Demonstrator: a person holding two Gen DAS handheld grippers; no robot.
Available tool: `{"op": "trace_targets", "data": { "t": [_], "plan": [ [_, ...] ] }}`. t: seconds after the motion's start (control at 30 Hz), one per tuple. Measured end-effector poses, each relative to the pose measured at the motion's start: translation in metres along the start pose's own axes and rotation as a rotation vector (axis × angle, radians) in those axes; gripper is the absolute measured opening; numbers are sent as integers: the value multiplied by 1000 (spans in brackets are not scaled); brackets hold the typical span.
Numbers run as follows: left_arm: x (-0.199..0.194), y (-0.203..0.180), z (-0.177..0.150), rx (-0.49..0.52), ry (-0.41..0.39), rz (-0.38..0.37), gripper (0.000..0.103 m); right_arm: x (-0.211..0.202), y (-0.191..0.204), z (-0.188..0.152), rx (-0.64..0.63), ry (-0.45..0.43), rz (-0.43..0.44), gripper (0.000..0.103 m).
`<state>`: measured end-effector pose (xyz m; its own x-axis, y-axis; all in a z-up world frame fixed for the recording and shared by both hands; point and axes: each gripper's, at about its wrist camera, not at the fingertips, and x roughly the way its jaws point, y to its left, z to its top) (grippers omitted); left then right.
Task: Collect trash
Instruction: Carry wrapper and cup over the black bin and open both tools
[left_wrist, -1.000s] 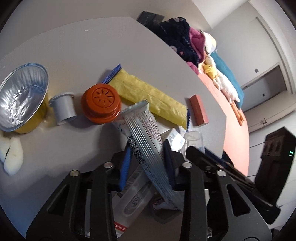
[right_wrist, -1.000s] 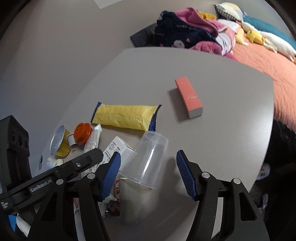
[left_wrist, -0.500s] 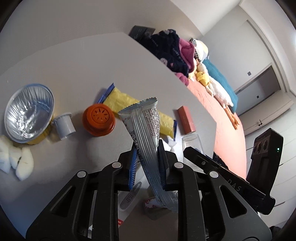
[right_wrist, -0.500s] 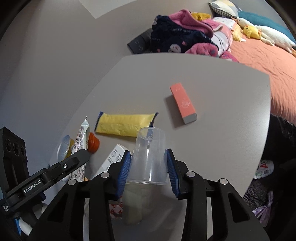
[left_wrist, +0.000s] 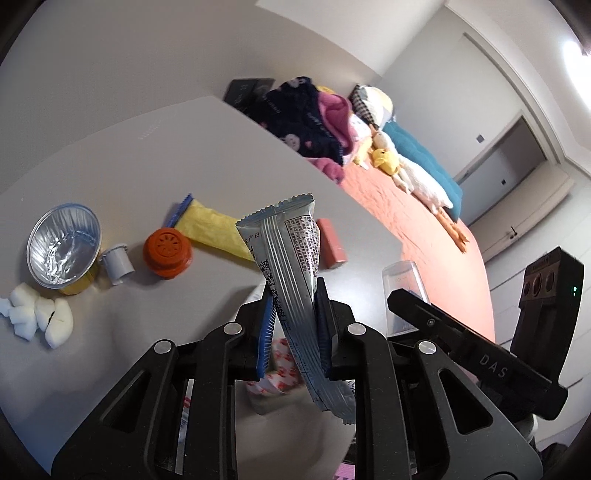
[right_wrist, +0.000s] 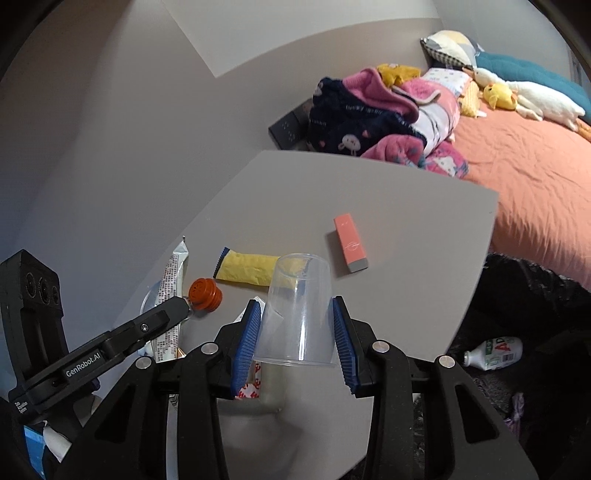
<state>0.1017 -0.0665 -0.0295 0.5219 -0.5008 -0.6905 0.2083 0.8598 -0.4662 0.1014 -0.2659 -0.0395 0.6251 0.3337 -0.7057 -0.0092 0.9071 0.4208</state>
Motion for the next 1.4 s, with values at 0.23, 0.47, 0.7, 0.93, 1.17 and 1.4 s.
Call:
{"op": "trace_targets", "data": {
  "t": [0.23,0.47,0.7,0.93,1.17,1.4],
  "plan": [
    [-4,-25,-4,50,-8,-25,20,-32,-7,-5,-4,-48,-14,41],
    [-2,-54,-12,99,-3,-63,20,-65,-24,-12,16,-98,-43,41],
    [7,-86,-18,152,24,-110,20,-92,-49,-16,56,-140,-80,41],
    [24,-119,-25,214,62,-164,20,-118,-79,-20,99,-179,-118,41],
    [42,-156,-35,291,109,-207,20,-143,-111,-26,146,-216,-159,42],
    [63,-188,-48,338,169,-218,96,-174,-141,-33,203,-282,-233,74]
  ]
}}
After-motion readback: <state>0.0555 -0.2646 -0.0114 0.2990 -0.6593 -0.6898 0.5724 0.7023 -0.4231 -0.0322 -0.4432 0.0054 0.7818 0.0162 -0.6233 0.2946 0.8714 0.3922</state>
